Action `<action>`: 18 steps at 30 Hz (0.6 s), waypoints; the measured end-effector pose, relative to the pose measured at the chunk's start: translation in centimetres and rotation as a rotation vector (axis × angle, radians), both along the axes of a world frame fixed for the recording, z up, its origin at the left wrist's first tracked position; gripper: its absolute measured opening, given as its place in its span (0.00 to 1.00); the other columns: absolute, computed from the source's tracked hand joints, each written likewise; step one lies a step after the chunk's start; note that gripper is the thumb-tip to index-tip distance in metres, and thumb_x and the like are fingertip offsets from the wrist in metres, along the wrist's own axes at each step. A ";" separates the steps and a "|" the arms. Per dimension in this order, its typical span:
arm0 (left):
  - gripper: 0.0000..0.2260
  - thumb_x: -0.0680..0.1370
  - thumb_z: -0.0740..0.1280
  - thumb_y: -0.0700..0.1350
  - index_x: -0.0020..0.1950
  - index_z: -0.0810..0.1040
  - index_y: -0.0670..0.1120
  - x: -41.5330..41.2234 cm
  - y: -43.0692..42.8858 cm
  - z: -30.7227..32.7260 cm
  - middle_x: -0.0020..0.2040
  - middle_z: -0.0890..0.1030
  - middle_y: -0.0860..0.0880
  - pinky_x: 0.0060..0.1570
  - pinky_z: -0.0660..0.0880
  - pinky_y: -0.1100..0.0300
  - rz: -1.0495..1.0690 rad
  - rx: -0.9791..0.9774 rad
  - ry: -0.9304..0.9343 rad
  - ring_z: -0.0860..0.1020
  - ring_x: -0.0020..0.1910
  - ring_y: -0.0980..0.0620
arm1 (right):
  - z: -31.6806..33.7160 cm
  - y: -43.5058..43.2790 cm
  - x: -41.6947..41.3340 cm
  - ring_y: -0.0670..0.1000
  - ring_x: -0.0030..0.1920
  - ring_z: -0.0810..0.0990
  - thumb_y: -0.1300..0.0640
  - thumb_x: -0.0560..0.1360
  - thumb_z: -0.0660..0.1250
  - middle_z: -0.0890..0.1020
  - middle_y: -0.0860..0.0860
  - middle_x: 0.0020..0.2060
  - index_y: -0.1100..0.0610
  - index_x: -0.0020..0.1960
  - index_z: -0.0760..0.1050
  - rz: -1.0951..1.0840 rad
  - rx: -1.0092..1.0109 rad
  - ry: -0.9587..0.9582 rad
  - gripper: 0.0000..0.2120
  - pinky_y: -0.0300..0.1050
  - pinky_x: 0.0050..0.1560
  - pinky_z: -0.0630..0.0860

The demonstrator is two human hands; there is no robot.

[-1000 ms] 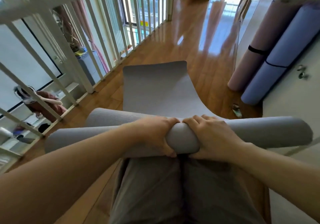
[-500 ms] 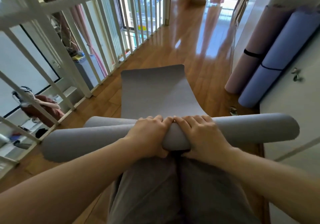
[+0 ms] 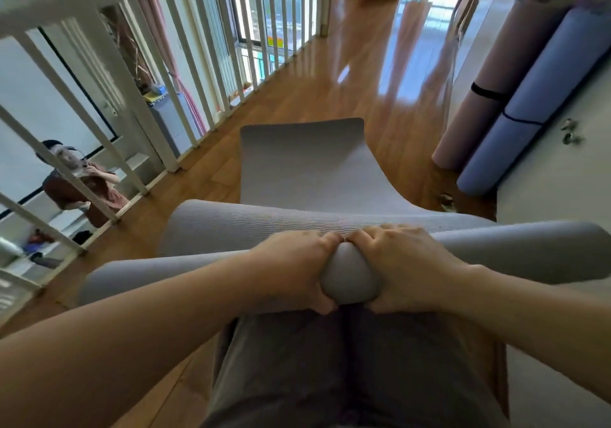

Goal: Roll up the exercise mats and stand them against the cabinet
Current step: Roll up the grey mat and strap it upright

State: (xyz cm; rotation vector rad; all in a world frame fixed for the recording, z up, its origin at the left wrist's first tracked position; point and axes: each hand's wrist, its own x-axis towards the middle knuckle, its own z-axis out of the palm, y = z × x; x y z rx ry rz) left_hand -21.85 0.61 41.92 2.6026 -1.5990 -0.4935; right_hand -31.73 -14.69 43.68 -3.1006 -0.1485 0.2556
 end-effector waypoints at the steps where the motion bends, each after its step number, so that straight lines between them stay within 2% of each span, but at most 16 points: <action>1: 0.38 0.63 0.74 0.63 0.68 0.65 0.55 0.3 0.0 -0.2 0.61 0.76 0.53 0.56 0.75 0.52 0.005 0.018 0.040 0.76 0.57 0.50 | -0.4 0.0 0.0 0.47 0.55 0.75 0.36 0.63 0.71 0.76 0.44 0.58 0.47 0.65 0.66 -0.019 0.015 0.023 0.34 0.44 0.55 0.71; 5: 0.36 0.65 0.74 0.62 0.69 0.65 0.56 2.1 -0.5 1.1 0.62 0.74 0.56 0.59 0.71 0.56 0.032 0.054 0.213 0.72 0.59 0.53 | -0.2 -0.9 1.7 0.46 0.51 0.77 0.35 0.60 0.74 0.78 0.43 0.55 0.47 0.63 0.68 -0.037 0.081 0.116 0.36 0.46 0.52 0.76; 6: 0.36 0.66 0.73 0.63 0.71 0.64 0.56 2.0 -0.7 1.2 0.63 0.73 0.55 0.60 0.70 0.55 0.037 0.054 0.158 0.71 0.60 0.52 | 0.0 -1.2 2.3 0.46 0.51 0.77 0.35 0.60 0.75 0.78 0.43 0.54 0.47 0.63 0.68 -0.038 0.105 0.158 0.37 0.47 0.53 0.76; 9: 0.39 0.68 0.69 0.65 0.74 0.58 0.52 0.0 -0.9 0.3 0.66 0.70 0.50 0.63 0.69 0.51 0.039 0.015 -0.195 0.71 0.63 0.48 | 0.1 -2.3 4.5 0.47 0.52 0.77 0.39 0.58 0.79 0.79 0.44 0.54 0.47 0.63 0.69 -0.050 0.215 0.330 0.39 0.48 0.56 0.76; 10: 0.40 0.68 0.70 0.64 0.74 0.57 0.51 -0.5 -0.9 -0.1 0.65 0.71 0.49 0.62 0.69 0.50 0.049 -0.007 -0.248 0.71 0.63 0.47 | 0.2 -2.5 5.1 0.47 0.53 0.76 0.40 0.57 0.80 0.78 0.44 0.55 0.47 0.64 0.70 -0.056 0.238 0.382 0.39 0.47 0.57 0.75; 12: 0.41 0.67 0.71 0.64 0.73 0.58 0.52 -0.3 -1.0 -0.5 0.64 0.72 0.49 0.61 0.70 0.50 0.064 -0.044 -0.241 0.72 0.61 0.48 | 0.2 -2.7 5.7 0.47 0.55 0.76 0.40 0.58 0.80 0.77 0.44 0.56 0.47 0.64 0.69 -0.066 0.242 0.430 0.39 0.47 0.58 0.74; 14: 0.40 0.66 0.71 0.64 0.73 0.59 0.53 1.0 -1.2 -0.2 0.63 0.73 0.50 0.59 0.71 0.52 0.056 -0.049 -0.163 0.73 0.60 0.49 | 0.1 -2.6 5.0 0.48 0.59 0.74 0.37 0.58 0.78 0.74 0.44 0.58 0.47 0.67 0.65 -0.078 0.179 0.351 0.42 0.44 0.58 0.72; 16: 0.39 0.65 0.72 0.64 0.72 0.61 0.54 1.9 -1.4 0.1 0.61 0.75 0.52 0.56 0.73 0.53 0.062 -0.042 -0.062 0.75 0.57 0.50 | -0.5 -2.5 3.2 0.48 0.60 0.72 0.33 0.60 0.75 0.72 0.45 0.61 0.47 0.70 0.60 -0.061 0.026 0.129 0.45 0.45 0.59 0.70; 18: 0.38 0.65 0.72 0.65 0.70 0.64 0.55 2.7 -2.0 0.5 0.60 0.76 0.53 0.54 0.74 0.55 0.041 0.013 0.006 0.75 0.56 0.52 | -1.4 -2.3 1.4 0.49 0.59 0.73 0.32 0.63 0.72 0.73 0.46 0.62 0.47 0.71 0.59 -0.046 -0.027 -0.045 0.44 0.48 0.60 0.69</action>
